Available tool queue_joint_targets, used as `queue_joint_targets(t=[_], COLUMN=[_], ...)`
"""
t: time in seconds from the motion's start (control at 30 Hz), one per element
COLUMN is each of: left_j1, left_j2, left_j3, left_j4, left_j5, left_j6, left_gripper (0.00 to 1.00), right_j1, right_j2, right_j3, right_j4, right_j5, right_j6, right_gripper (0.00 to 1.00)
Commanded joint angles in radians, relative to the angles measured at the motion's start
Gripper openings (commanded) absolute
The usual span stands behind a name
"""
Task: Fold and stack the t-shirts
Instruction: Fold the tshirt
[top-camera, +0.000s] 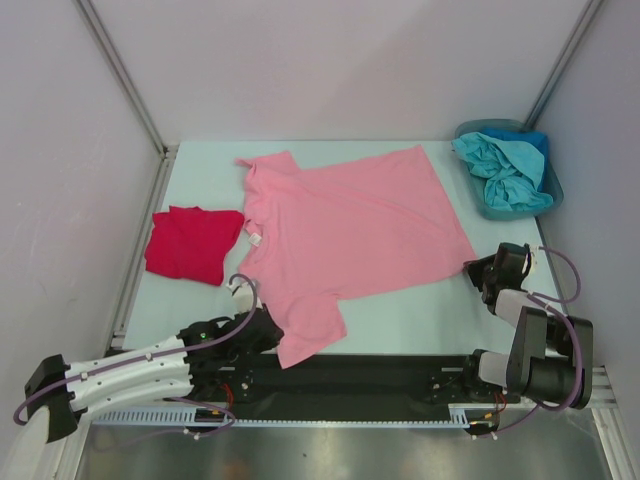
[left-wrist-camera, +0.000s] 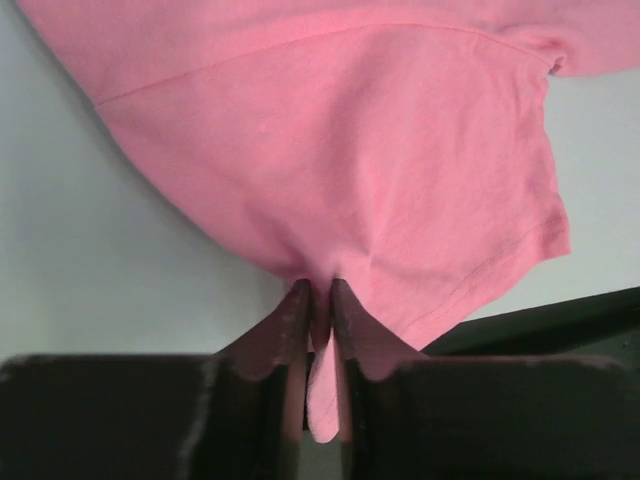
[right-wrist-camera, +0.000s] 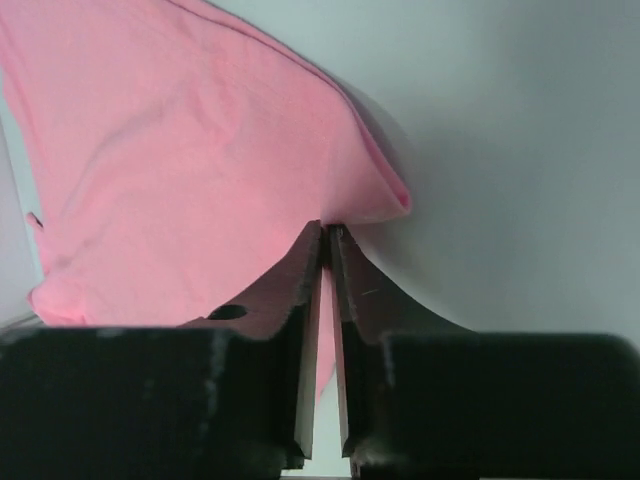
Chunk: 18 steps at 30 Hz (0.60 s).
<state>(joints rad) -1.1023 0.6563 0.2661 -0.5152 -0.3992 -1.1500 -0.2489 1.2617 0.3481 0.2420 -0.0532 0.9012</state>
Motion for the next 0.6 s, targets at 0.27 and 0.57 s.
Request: queue_joint_targets(t=[0.27,0.57], left_j1=[-0.007,-0.007], left_j2=[-0.010,-0.053], left_j3=[0.087,0.154], left_j4=[-0.019,-0.144], left_j5=[-0.036,-0.055], left_j6=[0.012,-0.042], left_gripper=[0.00,0.00], right_j1=[0.013,-0.003], right_j2=[-0.042,-0.212], right_j3=[0.028,0.032], right_j4=[-0.050,-0.206], right_j5=[0.024,0.085], right_j6=[-0.001,0.010], right_gripper=[0.00,0.00])
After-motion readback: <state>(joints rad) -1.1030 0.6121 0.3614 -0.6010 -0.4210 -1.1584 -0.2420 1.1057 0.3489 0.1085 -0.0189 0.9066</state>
